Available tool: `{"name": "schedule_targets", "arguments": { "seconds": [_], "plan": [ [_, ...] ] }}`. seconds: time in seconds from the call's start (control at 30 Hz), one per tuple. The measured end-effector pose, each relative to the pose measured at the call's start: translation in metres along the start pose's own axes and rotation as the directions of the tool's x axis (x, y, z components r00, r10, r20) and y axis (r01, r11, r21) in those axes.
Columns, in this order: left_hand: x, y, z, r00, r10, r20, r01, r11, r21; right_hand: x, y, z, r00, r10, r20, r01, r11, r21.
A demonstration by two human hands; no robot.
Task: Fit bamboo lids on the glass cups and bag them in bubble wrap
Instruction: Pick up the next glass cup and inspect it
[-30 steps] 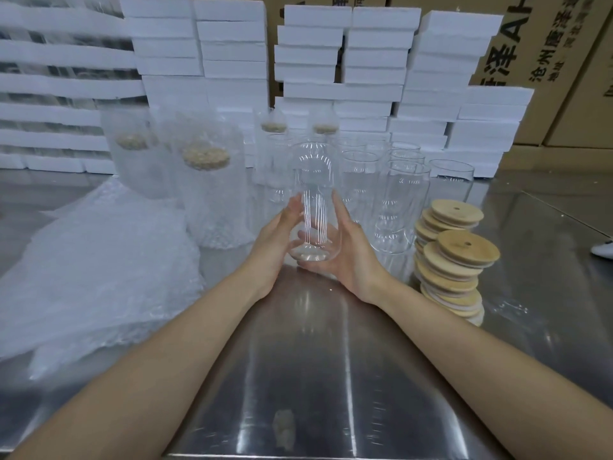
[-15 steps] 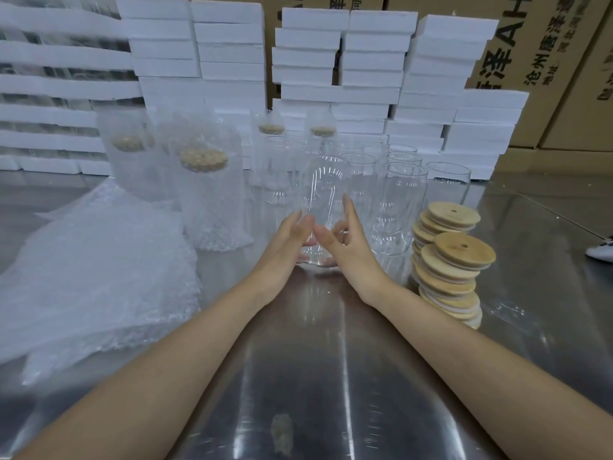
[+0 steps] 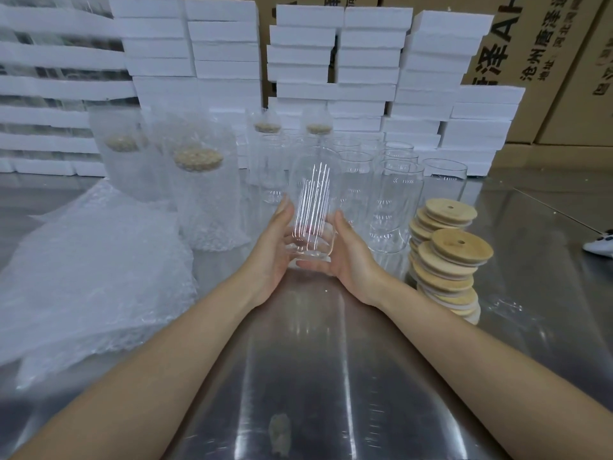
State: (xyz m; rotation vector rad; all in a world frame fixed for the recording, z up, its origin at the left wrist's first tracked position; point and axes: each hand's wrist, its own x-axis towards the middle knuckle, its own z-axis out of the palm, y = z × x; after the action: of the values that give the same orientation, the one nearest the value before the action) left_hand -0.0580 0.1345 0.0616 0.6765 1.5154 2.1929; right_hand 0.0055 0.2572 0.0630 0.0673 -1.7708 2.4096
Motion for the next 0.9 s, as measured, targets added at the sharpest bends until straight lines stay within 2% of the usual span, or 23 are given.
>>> {"name": "schedule_targets", "arguments": {
  "seconds": [0.07, 0.17, 0.27, 0.43, 0.6, 0.7, 0.9],
  "plan": [
    [-0.0001, 0.0014, 0.0005, 0.999, -0.022, -0.024, 0.024, 0.996, 0.084, 0.0006, 0.001, -0.0002, 0.999, -0.03, -0.024, 0.03, 0.999, 0.022],
    [-0.0031, 0.0013, 0.0038, 0.998, -0.023, -0.051, 0.032, 0.986, 0.166, 0.0009, 0.0015, -0.002, 0.993, -0.102, -0.066, 0.099, 0.994, -0.036],
    [-0.0022, -0.0019, 0.0025, 0.994, 0.028, -0.106, -0.015, 0.993, 0.12, 0.0001, 0.0026, -0.0029, 0.987, -0.137, -0.083, 0.127, 0.986, -0.109],
    [-0.0047, -0.0021, 0.0005, 0.994, 0.056, -0.094, -0.05, 0.996, 0.075, -0.001, 0.0047, -0.0041, 0.979, -0.175, -0.109, 0.15, 0.968, -0.203],
    [-0.0033, -0.0004, 0.0013, 0.994, -0.056, -0.098, 0.046, 0.994, -0.1, -0.0001, 0.0059, -0.0058, 0.973, -0.21, -0.091, 0.196, 0.97, -0.144],
    [-0.0036, 0.0002, -0.001, 0.984, -0.118, -0.131, 0.094, 0.98, -0.177, 0.0031, 0.0071, -0.007, 0.982, -0.172, -0.08, 0.163, 0.981, -0.105],
    [-0.0074, 0.0046, 0.0003, 0.972, -0.225, -0.061, 0.219, 0.971, -0.099, 0.0048, 0.008, -0.0051, 0.992, -0.123, -0.012, 0.118, 0.972, -0.204]
  ]
}}
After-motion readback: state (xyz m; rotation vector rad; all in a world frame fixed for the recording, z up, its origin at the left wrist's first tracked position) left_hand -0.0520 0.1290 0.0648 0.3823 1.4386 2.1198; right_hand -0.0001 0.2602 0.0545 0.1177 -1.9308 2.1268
